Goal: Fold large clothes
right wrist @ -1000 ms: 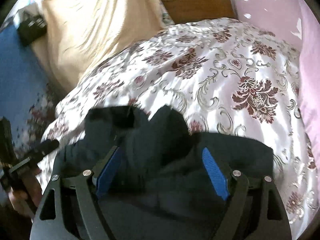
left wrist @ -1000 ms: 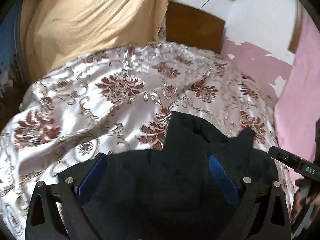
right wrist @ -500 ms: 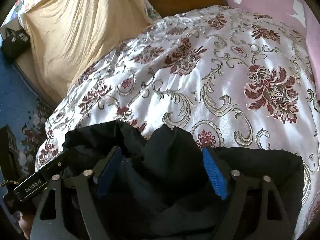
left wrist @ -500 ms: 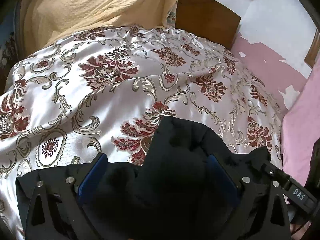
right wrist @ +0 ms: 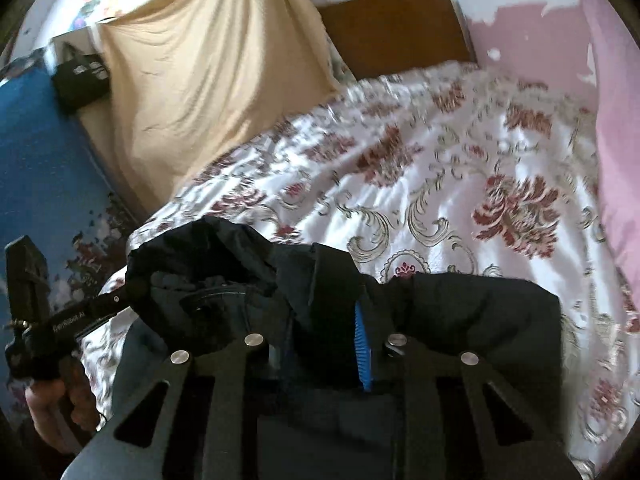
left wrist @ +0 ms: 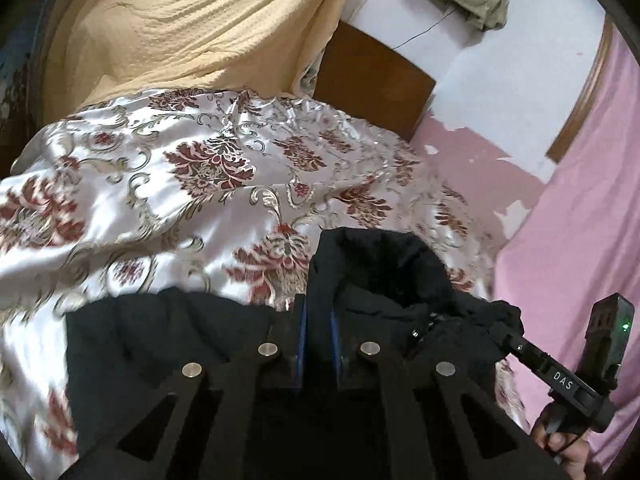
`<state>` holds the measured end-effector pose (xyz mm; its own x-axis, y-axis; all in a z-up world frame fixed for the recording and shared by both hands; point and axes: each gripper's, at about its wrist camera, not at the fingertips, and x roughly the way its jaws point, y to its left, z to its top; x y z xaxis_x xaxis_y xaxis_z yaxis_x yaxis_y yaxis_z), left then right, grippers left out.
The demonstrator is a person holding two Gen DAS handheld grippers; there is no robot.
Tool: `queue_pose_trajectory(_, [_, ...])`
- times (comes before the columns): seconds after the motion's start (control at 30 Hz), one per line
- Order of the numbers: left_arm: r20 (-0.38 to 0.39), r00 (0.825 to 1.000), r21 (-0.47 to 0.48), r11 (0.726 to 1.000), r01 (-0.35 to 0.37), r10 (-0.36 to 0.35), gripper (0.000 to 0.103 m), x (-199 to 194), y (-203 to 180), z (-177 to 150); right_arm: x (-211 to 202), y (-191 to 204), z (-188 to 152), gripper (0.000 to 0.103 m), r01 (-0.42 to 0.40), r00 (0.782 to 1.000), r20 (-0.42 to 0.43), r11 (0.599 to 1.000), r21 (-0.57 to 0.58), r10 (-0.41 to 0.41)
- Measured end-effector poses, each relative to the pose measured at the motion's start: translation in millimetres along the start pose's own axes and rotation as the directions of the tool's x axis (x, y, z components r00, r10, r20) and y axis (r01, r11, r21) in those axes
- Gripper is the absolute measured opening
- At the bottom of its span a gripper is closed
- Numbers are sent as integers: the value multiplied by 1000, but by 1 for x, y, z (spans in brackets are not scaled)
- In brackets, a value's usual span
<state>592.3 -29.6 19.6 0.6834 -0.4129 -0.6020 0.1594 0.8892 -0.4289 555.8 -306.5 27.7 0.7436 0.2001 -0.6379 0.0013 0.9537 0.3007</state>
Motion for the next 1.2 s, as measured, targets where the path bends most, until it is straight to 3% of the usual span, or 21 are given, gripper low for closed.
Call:
queue_pose_trajectory(0.13, [28, 998, 37, 998, 51, -52, 9, -45, -1, -31, -50, 8, -29, 20, -7, 998, 57, 999, -49, 9])
queue_pose_trajectory(0.3, [35, 996, 102, 992, 74, -78, 9, -71, -2, -66, -86, 1, -73, 19, -24, 995, 100, 999, -23, 26])
queue_pose_trajectory(0.47, [-9, 999, 131, 990, 44, -43, 9, -62, 7, -95, -76, -15, -109, 17, -9, 998, 68, 1000, 23, 8])
queue_pose_trajectory(0.6, [19, 1000, 225, 974, -4, 0, 9, -53, 8, -114, -57, -15, -129, 17, 50, 997, 53, 998, -48, -47])
queue_pose_trajectory(0.8, [30, 999, 289, 957, -21, 13, 14, -68, -3, -110, -57, -15, -132, 17, 63, 995, 80, 995, -72, -57])
queue_pose_trajectory(0.9, [15, 1000, 265, 964, -10, 7, 24, -85, -1, -106, -61, -12, -132, 17, 72, 994, 86, 993, -92, -64])
queue_pose_trajectory(1.0, [78, 996, 222, 975, 17, -36, 55, -111, 4, -101, -67, -6, -138, 17, 79, 994, 90, 990, -116, -69])
queue_pose_trajectory(1.03, [141, 988, 180, 983, 30, -56, 68, -125, 7, -95, -69, -6, -140, 17, 79, 993, 92, 989, -121, -68])
queue_pose_trajectory(1.1, [192, 979, 129, 991, 36, -61, 70, -134, 8, -81, -70, -7, -142, 17, 79, 994, 91, 989, -125, -68])
queue_pose_trajectory(1.2, [165, 986, 82, 997, -1, -13, 70, -122, -5, -51, -72, -4, -146, 17, 84, 993, 90, 987, -140, -72])
